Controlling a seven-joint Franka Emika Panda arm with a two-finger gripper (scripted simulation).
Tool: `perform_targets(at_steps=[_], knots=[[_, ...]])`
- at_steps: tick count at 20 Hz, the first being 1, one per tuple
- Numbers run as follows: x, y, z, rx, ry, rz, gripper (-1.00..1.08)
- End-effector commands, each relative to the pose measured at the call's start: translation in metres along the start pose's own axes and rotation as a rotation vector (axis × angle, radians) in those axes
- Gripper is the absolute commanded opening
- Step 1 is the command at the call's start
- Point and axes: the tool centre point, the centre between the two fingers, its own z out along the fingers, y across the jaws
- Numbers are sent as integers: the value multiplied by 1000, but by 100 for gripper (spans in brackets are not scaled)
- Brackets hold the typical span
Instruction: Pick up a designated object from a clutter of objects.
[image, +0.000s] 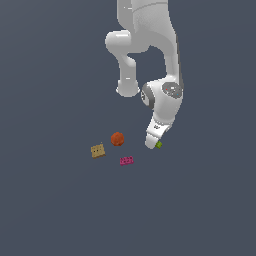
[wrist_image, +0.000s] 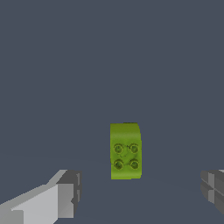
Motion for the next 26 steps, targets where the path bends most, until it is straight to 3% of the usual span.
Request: perform_targets(at_steps=[1,24,25,26], knots=[[1,-4,4,2,3,-20,100],[1,-6,55,2,3,-25,100],[1,-6,55,2,3,-25,-100],[1,-6,55,2,3,-25,-100]])
